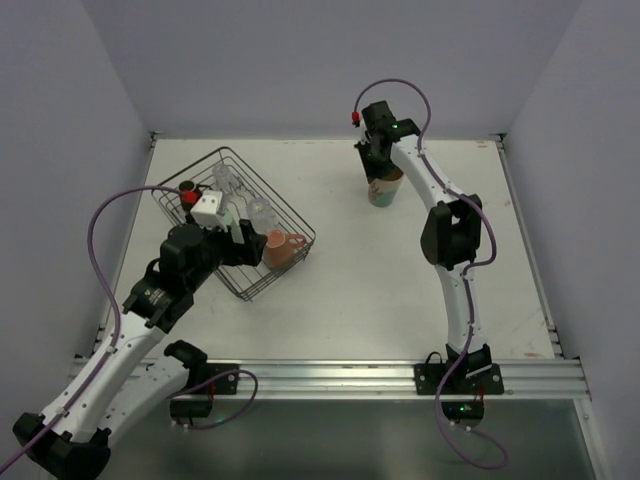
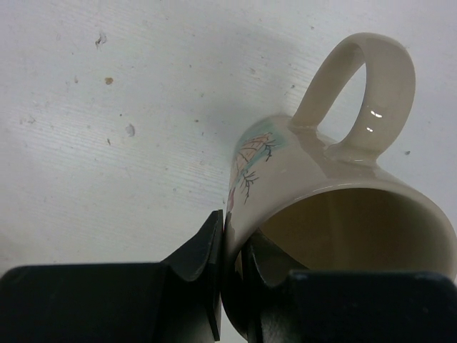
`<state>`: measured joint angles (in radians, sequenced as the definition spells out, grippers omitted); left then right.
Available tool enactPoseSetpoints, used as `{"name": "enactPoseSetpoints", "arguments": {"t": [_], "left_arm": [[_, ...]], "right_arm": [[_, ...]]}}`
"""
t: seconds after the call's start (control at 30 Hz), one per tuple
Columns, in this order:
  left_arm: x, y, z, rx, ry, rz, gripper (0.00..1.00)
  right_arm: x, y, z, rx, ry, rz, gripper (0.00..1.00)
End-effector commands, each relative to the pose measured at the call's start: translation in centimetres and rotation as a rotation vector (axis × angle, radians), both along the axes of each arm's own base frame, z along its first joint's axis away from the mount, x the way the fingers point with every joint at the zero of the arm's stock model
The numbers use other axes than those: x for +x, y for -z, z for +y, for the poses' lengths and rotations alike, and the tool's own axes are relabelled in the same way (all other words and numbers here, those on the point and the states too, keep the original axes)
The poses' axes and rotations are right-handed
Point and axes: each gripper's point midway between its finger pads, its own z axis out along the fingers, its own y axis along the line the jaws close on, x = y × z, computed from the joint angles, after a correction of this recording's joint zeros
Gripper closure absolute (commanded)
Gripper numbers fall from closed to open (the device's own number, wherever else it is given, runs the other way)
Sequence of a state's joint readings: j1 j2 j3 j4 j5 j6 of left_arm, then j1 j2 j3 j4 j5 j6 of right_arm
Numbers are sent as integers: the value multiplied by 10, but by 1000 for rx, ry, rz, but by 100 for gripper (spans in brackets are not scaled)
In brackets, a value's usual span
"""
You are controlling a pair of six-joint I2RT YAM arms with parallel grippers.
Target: Unload the cups from the dish rack
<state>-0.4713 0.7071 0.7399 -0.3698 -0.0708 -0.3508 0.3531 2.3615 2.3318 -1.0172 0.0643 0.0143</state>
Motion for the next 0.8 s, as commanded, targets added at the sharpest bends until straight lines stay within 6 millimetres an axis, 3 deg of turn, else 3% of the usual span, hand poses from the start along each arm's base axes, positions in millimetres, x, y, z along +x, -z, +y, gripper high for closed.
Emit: {"name": "enactPoseSetpoints", "arguments": {"t": [0.0,0.07,0.17,0.4,0.43,0.47,0.53,0.57,0.63,0.67,0.77], "left_arm": [[6,-7,-4,2,23,-32,0],[9,-4,-7,12,30,-13,0],[13,0,-7,35,21,26,0],[21,-3,-16,32,34,79,0],[21,-3,-17,30,37,83,0],[24,-1,-19,24,34,100,0],[28,0,-25,13,39,118,0],[30,2,-26,13,36,128,0],[35,4,-26,28,12,137,0],[38,11,-26,39,2,160,0],[42,22,-31,48,-15,197,0]], "right_arm": [[22,-38,10,59,-31,-141,95],[22,-35,9,56,-26,-141,89],[23,-43,10,70,-26,-168,72],[24,-84,15,130,-13,-257,40],[24,-104,16,156,-7,-302,36],[23,-111,15,168,-4,-314,27],[22,-135,19,210,-4,-372,18],[17,-162,17,237,1,-421,12],[11,-191,23,303,-4,-477,7],[-2,-215,22,338,-8,-514,5],[-20,-235,25,433,-6,-553,1]]}}
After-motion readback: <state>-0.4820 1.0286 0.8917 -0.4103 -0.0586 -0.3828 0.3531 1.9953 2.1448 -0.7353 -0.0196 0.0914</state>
